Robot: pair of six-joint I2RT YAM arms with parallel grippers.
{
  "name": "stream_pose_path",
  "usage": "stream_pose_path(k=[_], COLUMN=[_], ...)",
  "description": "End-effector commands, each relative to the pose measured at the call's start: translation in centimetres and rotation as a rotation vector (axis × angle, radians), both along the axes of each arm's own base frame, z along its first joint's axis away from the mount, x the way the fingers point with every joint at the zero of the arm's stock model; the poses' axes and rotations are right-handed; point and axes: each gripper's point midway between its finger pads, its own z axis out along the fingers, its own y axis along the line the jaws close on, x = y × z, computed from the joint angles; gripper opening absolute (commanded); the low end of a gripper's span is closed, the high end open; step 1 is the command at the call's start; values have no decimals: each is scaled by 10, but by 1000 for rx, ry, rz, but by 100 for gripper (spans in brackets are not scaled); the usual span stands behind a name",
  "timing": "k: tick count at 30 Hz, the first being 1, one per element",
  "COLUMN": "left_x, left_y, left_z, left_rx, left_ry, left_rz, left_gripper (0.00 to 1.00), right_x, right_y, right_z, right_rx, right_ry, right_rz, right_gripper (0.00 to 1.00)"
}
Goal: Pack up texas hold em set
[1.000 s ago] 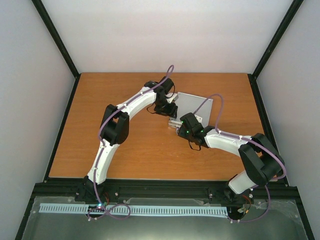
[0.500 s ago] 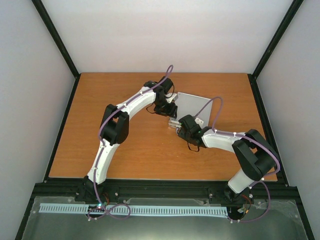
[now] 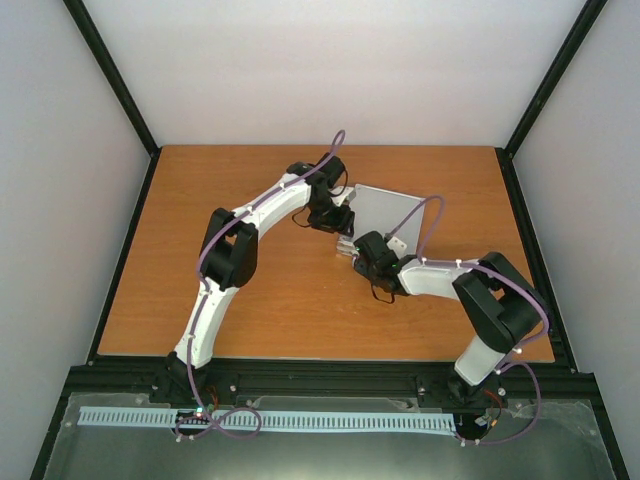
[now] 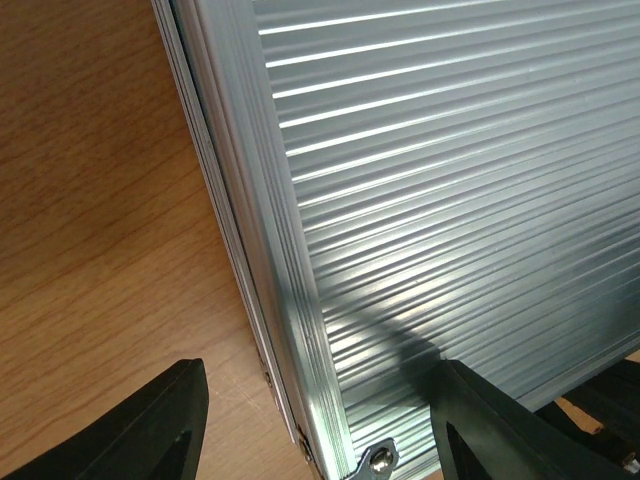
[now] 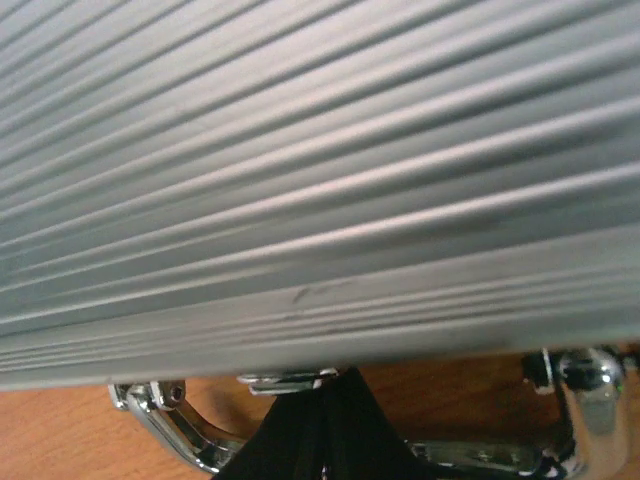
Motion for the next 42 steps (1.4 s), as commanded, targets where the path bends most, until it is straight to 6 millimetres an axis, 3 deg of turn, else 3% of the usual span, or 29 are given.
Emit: stream_pose_path(k=[1, 4, 7, 13, 23, 24, 27, 29, 30, 32, 37, 42], left_x=[-6, -6, -5, -2, 7, 7, 11, 13, 15, 19, 29, 34], left_y=[17, 20, 22, 23, 21, 20, 17, 15, 14, 15, 20, 29], left_z=[-30, -30, -30, -28, -15, -13, -3, 7, 12, 24, 65, 119], left_rx=[70, 71, 71, 67, 52, 50, 31, 18, 10, 8, 18, 5], left_ry=[57, 58, 60, 55, 23, 19, -4, -26, -41, -75, -173, -289], left_rz=[2, 7, 11, 17, 18, 15, 1, -7, -10, -11, 0, 30], left_gripper=[63, 63, 63, 63, 67, 68, 77, 83, 87, 99, 100, 100], right_x=[-6, -10, -6, -1, -48, -51, -54, -54, -53, -52, -46, -43], right_y=[-15, -15, -10, 8, -2, -7, -23, -34, -39, -43, -48, -65], right_z=[-33, -45, -38, 10, 77, 83, 104, 117, 122, 132, 155, 170], right_rx=[-24, -13, -18, -85, -103, -108, -130, -154, -167, -191, -244, -316], right_ry=[56, 83, 63, 7, -11, -17, -69, -108, -120, -142, -174, -182], right_rz=[-101, -111, -67, 178, 407, 398, 349, 312, 302, 302, 305, 245], right_gripper=[3, 3, 3, 3, 3, 6, 41, 91, 99, 100, 100, 100])
